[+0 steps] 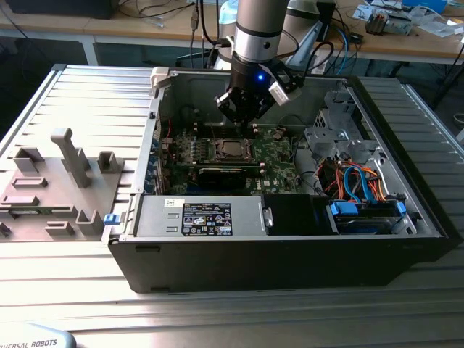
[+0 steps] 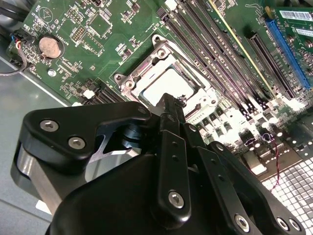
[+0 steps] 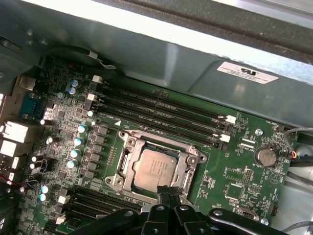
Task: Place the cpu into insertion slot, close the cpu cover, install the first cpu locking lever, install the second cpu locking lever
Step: 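Install the first cpu locking lever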
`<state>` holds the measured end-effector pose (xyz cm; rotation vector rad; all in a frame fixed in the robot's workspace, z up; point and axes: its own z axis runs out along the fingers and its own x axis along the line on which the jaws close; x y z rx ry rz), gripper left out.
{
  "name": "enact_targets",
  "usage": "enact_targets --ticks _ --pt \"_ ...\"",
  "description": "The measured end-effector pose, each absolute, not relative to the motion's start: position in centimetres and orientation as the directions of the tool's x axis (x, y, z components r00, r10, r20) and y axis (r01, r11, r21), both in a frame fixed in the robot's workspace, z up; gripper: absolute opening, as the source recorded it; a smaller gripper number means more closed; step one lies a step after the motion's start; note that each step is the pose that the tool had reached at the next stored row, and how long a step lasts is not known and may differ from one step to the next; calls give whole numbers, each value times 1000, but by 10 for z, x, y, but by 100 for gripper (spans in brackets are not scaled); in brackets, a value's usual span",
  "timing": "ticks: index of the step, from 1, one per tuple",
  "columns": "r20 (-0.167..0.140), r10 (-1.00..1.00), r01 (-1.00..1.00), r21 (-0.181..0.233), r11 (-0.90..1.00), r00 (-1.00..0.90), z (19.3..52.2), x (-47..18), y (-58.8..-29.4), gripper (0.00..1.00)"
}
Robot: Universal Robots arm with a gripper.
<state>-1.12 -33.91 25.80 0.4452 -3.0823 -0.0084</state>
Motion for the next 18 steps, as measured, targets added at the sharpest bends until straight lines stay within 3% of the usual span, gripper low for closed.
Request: enact_targets --ticks 18 --pt "26 -293 -293 9 956 -956 258 -11 -339 11"
